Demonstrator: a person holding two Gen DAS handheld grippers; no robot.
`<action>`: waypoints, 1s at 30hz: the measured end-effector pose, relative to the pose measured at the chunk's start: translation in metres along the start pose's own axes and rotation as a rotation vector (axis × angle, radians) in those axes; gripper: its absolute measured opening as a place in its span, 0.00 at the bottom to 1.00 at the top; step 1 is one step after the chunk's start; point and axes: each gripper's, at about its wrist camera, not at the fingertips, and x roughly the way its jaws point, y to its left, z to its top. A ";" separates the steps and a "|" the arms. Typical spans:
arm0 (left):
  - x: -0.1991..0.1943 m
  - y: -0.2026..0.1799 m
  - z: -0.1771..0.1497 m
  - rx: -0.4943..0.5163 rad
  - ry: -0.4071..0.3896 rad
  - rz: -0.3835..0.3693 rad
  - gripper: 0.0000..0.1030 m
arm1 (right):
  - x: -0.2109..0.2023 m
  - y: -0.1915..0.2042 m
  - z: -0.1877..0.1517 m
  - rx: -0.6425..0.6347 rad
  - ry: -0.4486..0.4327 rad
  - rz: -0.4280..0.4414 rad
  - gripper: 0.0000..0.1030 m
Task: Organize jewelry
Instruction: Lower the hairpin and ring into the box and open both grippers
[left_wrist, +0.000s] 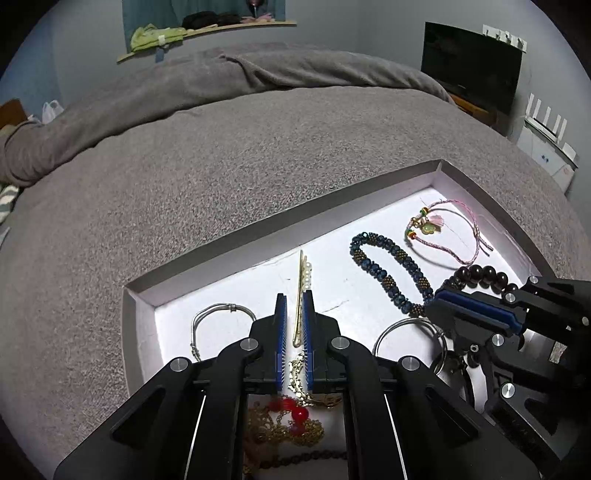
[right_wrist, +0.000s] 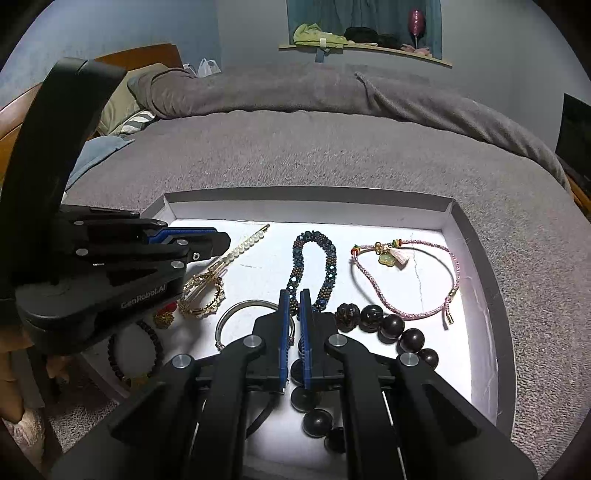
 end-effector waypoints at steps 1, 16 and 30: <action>-0.001 0.000 0.000 0.003 -0.004 0.004 0.10 | -0.001 0.000 0.000 0.000 -0.002 -0.001 0.05; -0.028 -0.010 -0.009 0.015 -0.126 0.095 0.34 | -0.035 -0.008 -0.004 0.029 -0.080 -0.005 0.09; -0.088 -0.031 -0.042 0.039 -0.221 0.126 0.65 | -0.083 -0.023 -0.026 0.090 -0.148 -0.037 0.30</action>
